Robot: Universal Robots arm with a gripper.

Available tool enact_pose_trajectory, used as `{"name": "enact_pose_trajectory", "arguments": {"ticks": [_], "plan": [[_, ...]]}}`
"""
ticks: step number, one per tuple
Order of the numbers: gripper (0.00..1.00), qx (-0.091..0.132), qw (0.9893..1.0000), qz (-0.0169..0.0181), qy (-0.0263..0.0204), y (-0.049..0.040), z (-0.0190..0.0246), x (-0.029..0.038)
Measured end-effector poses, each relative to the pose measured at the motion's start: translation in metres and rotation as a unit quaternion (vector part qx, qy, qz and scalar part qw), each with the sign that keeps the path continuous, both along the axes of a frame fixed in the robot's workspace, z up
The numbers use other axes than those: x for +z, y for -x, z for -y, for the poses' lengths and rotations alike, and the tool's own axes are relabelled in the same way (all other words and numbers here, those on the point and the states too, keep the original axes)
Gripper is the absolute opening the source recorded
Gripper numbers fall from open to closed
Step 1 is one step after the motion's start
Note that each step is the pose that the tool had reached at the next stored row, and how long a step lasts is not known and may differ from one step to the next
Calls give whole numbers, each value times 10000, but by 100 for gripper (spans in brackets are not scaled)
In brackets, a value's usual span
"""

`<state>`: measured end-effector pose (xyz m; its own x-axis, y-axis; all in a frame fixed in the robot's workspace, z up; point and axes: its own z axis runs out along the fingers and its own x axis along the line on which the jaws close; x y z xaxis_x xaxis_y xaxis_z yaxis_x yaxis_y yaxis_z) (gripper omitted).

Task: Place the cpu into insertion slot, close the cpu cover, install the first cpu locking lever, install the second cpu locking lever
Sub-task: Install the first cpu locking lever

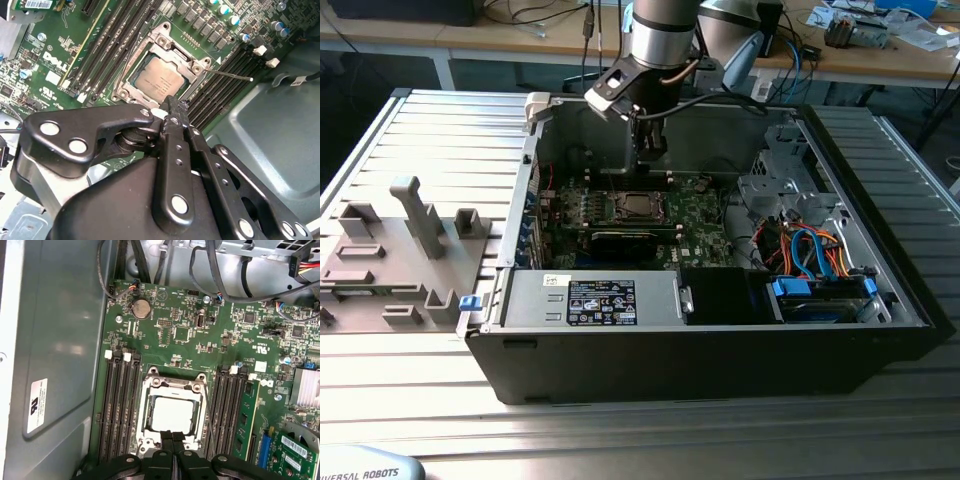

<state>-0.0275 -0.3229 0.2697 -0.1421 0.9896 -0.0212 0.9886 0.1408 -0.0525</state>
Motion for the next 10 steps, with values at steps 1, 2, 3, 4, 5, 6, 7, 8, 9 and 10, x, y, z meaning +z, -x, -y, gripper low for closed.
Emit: {"name": "enact_pose_trajectory", "arguments": {"ticks": [1, 2, 3, 4, 5, 6, 7, 8, 9, 10], "plan": [[11, 30, 10000, 0, 0, 0, 0, 0], [11, 51, 10000, 0, 0, 0, 0, 0], [11, 89, 10000, 0, 0, 0, 0, 0], [11, 110, 9999, 0, 0, 0, 0, 0], [11, 127, 9999, 0, 0, 0, 0, 0], [11, 150, 9999, 0, 0, 0, 0, 0], [11, 171, 9999, 0, 0, 0, 0, 0], [11, 198, 9998, 0, 1, 0, 0, 0], [11, 227, 9997, 0, 2, 0, 0, 0], [11, 263, 9997, 0, 3, 0, 0, 0]]}}
